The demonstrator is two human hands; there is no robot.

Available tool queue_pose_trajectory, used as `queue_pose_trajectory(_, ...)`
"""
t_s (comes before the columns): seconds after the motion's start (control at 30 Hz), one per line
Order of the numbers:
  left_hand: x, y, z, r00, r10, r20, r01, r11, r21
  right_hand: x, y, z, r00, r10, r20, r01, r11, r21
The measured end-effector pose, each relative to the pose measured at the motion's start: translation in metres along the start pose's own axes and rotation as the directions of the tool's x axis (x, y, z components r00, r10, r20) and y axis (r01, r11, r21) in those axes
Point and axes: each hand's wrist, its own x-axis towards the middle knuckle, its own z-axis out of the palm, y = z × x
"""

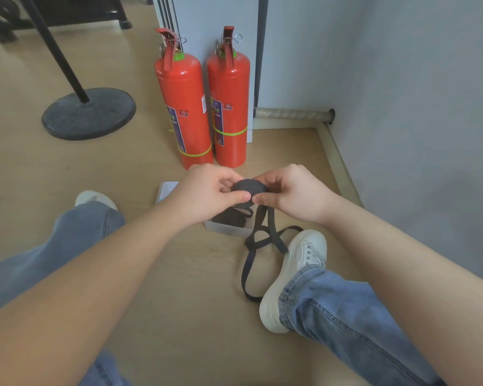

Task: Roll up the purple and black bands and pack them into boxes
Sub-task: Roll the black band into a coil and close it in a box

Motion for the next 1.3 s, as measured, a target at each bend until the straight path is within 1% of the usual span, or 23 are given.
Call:
queue_pose_trajectory(0.03, 0.001, -0.001, 0.001, 1.000, -0.020, -0.001, 0.020, 0.999, -0.047, 0.000, 0.000, 0.001, 1.000, 0.020, -0.013, -0.019, 0.994, 0.104)
queue_pose_trajectory(0.1, 0.002, -0.002, 0.003, 0.997, -0.073, 0.026, 0.076, 0.982, -0.174, 0.000, 0.001, 0.003, 0.997, 0.062, -0.041, -0.047, 0.950, 0.308)
queue_pose_trajectory(0.17, 0.000, -0.002, 0.006, 0.991, -0.114, 0.070, 0.131, 0.944, -0.304, -0.002, 0.003, 0.003, 0.994, 0.100, -0.054, -0.068, 0.903, 0.424)
queue_pose_trajectory(0.23, -0.001, -0.002, 0.009, 0.985, -0.131, 0.112, 0.165, 0.908, -0.385, -0.004, 0.005, 0.003, 0.990, 0.130, -0.050, -0.090, 0.871, 0.483)
queue_pose_trajectory(0.27, -0.001, -0.002, 0.010, 0.982, -0.135, 0.131, 0.177, 0.894, -0.411, -0.005, 0.005, 0.003, 0.990, 0.129, -0.049, -0.090, 0.871, 0.483)
queue_pose_trajectory(0.33, -0.003, -0.001, 0.011, 0.977, -0.142, 0.159, 0.199, 0.874, -0.444, -0.005, 0.005, 0.003, 0.992, 0.108, -0.058, -0.075, 0.908, 0.413)
queue_pose_trajectory(0.43, -0.004, 0.000, 0.008, 0.980, -0.124, 0.157, 0.173, 0.918, -0.356, -0.005, 0.001, 0.001, 0.997, 0.062, -0.038, -0.053, 0.977, 0.209)
queue_pose_trajectory(0.5, -0.003, 0.002, 0.005, 0.985, -0.097, 0.140, 0.137, 0.938, -0.317, -0.005, -0.001, 0.000, 0.999, 0.033, -0.014, -0.032, 0.993, 0.114)
queue_pose_trajectory(0.53, -0.003, 0.003, 0.004, 0.987, -0.086, 0.134, 0.125, 0.941, -0.315, -0.006, -0.003, -0.001, 0.999, 0.031, -0.009, -0.030, 0.994, 0.109)
queue_pose_trajectory(0.57, -0.003, 0.004, 0.003, 0.988, -0.082, 0.129, 0.120, 0.940, -0.318, -0.005, -0.003, 0.000, 0.999, 0.039, -0.007, -0.037, 0.989, 0.140)
queue_pose_trajectory(0.67, -0.004, 0.004, 0.005, 0.989, -0.109, 0.103, 0.139, 0.921, -0.365, -0.004, -0.002, 0.002, 0.995, 0.096, 0.008, -0.092, 0.926, 0.367)
queue_pose_trajectory(0.73, -0.004, 0.003, 0.006, 0.988, -0.136, 0.074, 0.155, 0.892, -0.425, -0.004, 0.001, 0.002, 0.992, 0.128, 0.007, -0.118, 0.892, 0.437)
queue_pose_trajectory(0.8, -0.005, 0.004, 0.007, 0.985, -0.159, 0.063, 0.169, 0.859, -0.483, -0.005, 0.004, 0.002, 0.990, 0.138, -0.008, -0.120, 0.886, 0.447)
queue_pose_trajectory(0.9, -0.005, 0.005, 0.003, 0.984, -0.154, 0.095, 0.181, 0.828, -0.531, -0.005, 0.004, 0.003, 0.992, 0.123, -0.036, -0.094, 0.893, 0.441)
queue_pose_trajectory(0.93, -0.005, 0.004, 0.000, 0.984, -0.146, 0.099, 0.176, 0.843, -0.508, -0.005, 0.003, 0.003, 0.993, 0.111, -0.038, -0.086, 0.909, 0.407)
queue_pose_trajectory(0.97, -0.004, 0.003, -0.001, 0.987, -0.132, 0.090, 0.159, 0.881, -0.446, -0.005, 0.003, 0.002, 0.995, 0.098, -0.033, -0.080, 0.928, 0.364)
queue_pose_trajectory(1.03, -0.003, 0.000, -0.002, 0.995, -0.083, 0.056, 0.094, 0.967, -0.237, -0.005, 0.002, 0.000, 0.996, 0.084, -0.011, -0.078, 0.960, 0.270)
queue_pose_trajectory(1.07, -0.002, 0.000, -0.002, 0.997, -0.059, 0.049, 0.066, 0.986, -0.154, -0.006, 0.002, -0.001, 0.997, 0.077, -0.006, -0.074, 0.973, 0.219)
queue_pose_trajectory(1.1, -0.003, 0.001, -0.002, 0.998, -0.047, 0.050, 0.052, 0.991, -0.120, -0.005, 0.001, -0.001, 0.998, 0.067, -0.001, -0.065, 0.983, 0.169)
queue_pose_trajectory(1.17, -0.003, 0.002, -0.003, 0.998, -0.027, 0.065, 0.034, 0.992, -0.118, -0.004, -0.001, 0.001, 0.999, 0.053, 0.006, -0.053, 0.991, 0.124)
queue_pose_trajectory(1.23, -0.001, 0.001, -0.004, 0.998, -0.024, 0.059, 0.030, 0.994, -0.104, -0.003, -0.003, 0.003, 0.998, 0.057, -0.006, -0.056, 0.986, 0.156)
queue_pose_trajectory(1.27, 0.000, 0.000, -0.004, 0.998, -0.040, 0.050, 0.046, 0.989, -0.141, -0.003, -0.003, 0.004, 0.998, 0.068, -0.019, -0.062, 0.974, 0.216)
queue_pose_trajectory(1.3, 0.001, 0.000, -0.004, 0.997, -0.070, 0.043, 0.078, 0.973, -0.218, -0.003, -0.002, 0.005, 0.996, 0.083, -0.034, -0.069, 0.952, 0.297)
